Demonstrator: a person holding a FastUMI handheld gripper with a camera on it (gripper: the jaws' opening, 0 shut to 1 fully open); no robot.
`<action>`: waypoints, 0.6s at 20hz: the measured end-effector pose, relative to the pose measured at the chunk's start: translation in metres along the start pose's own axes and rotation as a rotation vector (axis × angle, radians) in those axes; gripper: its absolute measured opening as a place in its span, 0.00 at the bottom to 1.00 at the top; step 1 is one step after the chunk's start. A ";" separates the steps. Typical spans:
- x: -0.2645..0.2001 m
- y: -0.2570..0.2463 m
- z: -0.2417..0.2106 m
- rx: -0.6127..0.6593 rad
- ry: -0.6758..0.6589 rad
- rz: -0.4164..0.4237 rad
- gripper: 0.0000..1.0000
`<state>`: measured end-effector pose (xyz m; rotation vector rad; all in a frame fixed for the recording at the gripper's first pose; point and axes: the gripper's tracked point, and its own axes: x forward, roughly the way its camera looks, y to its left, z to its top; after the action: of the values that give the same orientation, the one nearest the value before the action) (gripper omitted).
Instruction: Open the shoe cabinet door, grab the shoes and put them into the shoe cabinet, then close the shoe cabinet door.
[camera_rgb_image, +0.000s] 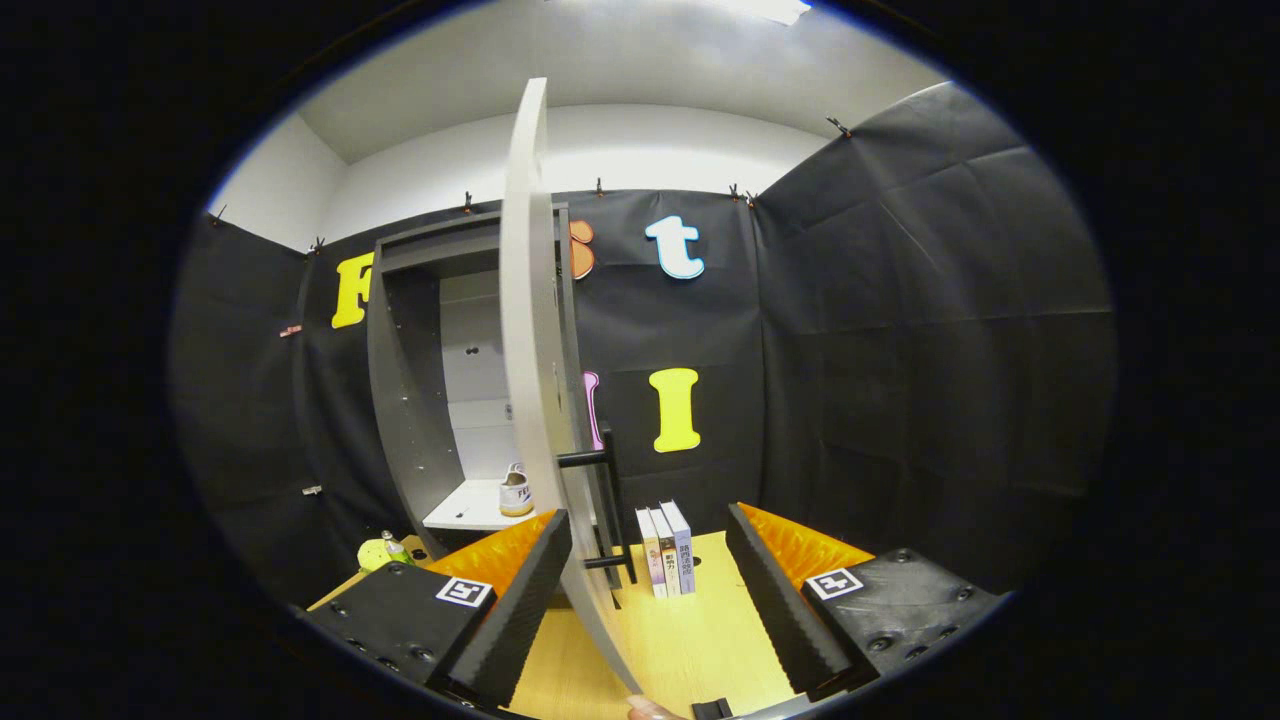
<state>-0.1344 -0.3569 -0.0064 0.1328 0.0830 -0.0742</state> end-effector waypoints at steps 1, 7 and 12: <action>0.007 -0.003 0.000 0.004 0.003 0.008 0.98; 0.023 0.003 -0.006 0.049 0.029 0.083 0.98; 0.018 0.038 -0.012 0.052 0.031 0.156 0.97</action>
<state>-0.1141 -0.3191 -0.0151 0.1924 0.1014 0.0816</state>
